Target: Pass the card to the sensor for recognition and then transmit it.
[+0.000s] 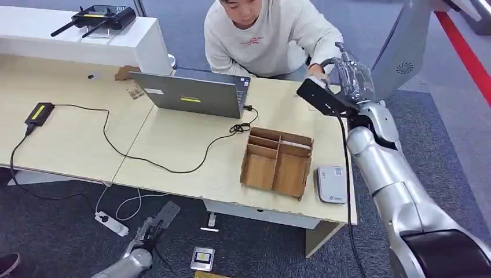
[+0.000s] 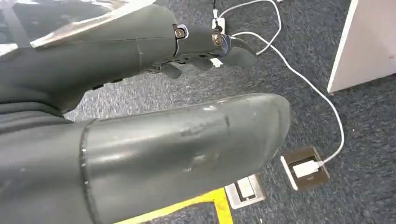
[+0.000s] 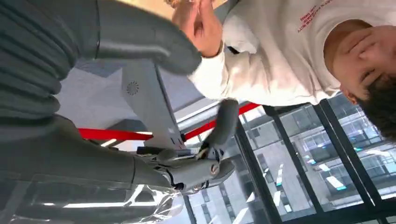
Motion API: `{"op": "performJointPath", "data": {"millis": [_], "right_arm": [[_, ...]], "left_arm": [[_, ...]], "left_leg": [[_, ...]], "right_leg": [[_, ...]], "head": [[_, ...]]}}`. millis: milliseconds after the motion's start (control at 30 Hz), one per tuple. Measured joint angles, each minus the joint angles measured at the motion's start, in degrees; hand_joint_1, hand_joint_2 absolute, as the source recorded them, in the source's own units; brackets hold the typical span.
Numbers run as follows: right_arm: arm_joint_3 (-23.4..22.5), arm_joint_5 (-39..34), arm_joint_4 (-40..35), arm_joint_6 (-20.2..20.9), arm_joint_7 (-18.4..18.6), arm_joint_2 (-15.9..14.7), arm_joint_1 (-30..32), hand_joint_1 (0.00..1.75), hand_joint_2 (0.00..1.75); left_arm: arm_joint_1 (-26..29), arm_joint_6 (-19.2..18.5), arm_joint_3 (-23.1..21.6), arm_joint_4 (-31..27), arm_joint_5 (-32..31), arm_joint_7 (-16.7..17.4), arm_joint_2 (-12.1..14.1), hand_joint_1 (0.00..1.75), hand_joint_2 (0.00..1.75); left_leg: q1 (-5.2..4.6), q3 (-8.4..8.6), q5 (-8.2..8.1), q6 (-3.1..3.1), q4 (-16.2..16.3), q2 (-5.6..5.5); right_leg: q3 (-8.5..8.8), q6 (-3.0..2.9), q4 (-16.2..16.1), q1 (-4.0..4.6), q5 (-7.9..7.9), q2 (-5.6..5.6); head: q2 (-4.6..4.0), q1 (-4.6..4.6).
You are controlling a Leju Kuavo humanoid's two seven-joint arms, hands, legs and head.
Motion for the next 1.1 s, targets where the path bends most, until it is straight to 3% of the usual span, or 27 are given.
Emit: {"op": "performJointPath", "data": {"millis": [567,800,900,967,1033,1100], "right_arm": [[0.28,-0.3,2.56,-0.92,-0.98,1.6,-0.21,0.0,1.75],[0.37,-3.95,3.08,-0.53,-2.55,2.23,-0.68,0.0,1.75],[-0.24,-13.07,3.1,3.62,-6.0,2.73,-0.88,0.0,1.75],[-1.68,-24.46,3.0,9.35,-8.75,3.45,-1.24,0.0,1.75],[-2.98,-33.64,2.69,15.62,-9.64,4.07,-1.63,0.0,1.75],[-4.02,-39.81,2.08,19.12,-9.55,4.55,-1.87,0.0,1.75]], "left_arm": [[0.62,-0.15,1.22,-0.02,1.03,-0.68,0.0,0.0,0.0],[0.82,-0.15,1.31,-0.07,1.99,-0.74,0.0,0.0,0.0],[0.95,-0.35,1.49,-0.04,3.47,-0.61,-0.02,0.0,0.0],[1.13,-0.96,1.97,0.04,5.52,-0.46,-0.07,0.0,0.0],[1.42,-1.31,2.49,0.2,7.24,-0.44,-0.11,0.0,0.0],[1.69,-1.4,2.82,0.46,8.66,-0.5,-0.18,0.0,0.0]], "left_leg": [[0.0,0.01,0.0,0.0,0.0,0.0],[0.0,0.01,0.0,0.0,0.0,0.0],[0.0,0.0,0.0,0.0,0.0,0.0],[0.0,0.0,0.0,0.0,0.0,0.0],[0.0,0.0,0.0,0.0,0.0,0.01],[0.01,0.0,0.0,0.0,0.0,0.01]], "right_leg": [[0.0,0.0,0.0,0.0,0.0,0.0],[0.01,0.0,0.0,0.0,0.0,0.0],[0.01,0.0,0.0,0.0,0.0,0.0],[0.01,0.0,0.0,0.0,0.0,0.0],[0.0,0.0,0.0,0.0,0.0,0.0],[0.0,0.0,0.0,0.0,0.0,0.0]], "head": [[0.0,0.0],[0.0,0.0],[0.0,0.0],[0.0,0.0],[0.0,0.0],[0.0,0.0]]}}
